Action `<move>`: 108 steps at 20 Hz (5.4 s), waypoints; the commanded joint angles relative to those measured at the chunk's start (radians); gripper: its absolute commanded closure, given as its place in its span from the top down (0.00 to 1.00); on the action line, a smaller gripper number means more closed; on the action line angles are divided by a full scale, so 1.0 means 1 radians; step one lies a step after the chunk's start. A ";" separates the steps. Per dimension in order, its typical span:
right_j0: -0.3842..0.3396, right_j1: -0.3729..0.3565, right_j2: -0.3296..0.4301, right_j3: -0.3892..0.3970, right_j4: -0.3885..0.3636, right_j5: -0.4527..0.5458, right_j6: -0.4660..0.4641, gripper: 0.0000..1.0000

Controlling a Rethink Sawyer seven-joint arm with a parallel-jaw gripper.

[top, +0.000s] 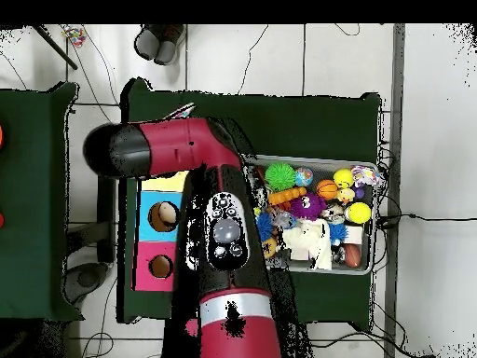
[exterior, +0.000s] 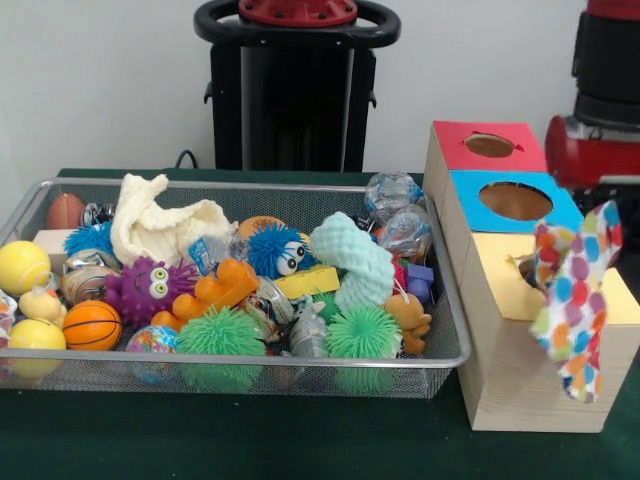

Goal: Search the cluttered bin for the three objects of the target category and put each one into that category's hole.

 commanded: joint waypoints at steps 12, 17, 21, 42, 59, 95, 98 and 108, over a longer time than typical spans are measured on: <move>-0.152 0.085 0.056 -0.027 -0.100 -0.056 -0.075 0.00; -0.082 -0.038 0.003 0.094 -0.095 -0.031 0.045 0.00; -0.047 -0.128 0.002 0.111 -0.051 0.092 0.065 0.00; -0.092 -0.128 0.036 0.066 -0.006 0.184 -0.021 0.00; -0.103 -0.261 0.013 0.352 -0.052 0.056 -0.025 0.00; -0.038 -0.148 -0.062 0.166 -0.119 0.158 0.088 0.00; -0.023 -0.115 -0.080 0.089 -0.122 0.204 0.108 0.00; 0.069 0.018 -0.092 -0.138 -0.108 0.276 0.147 0.00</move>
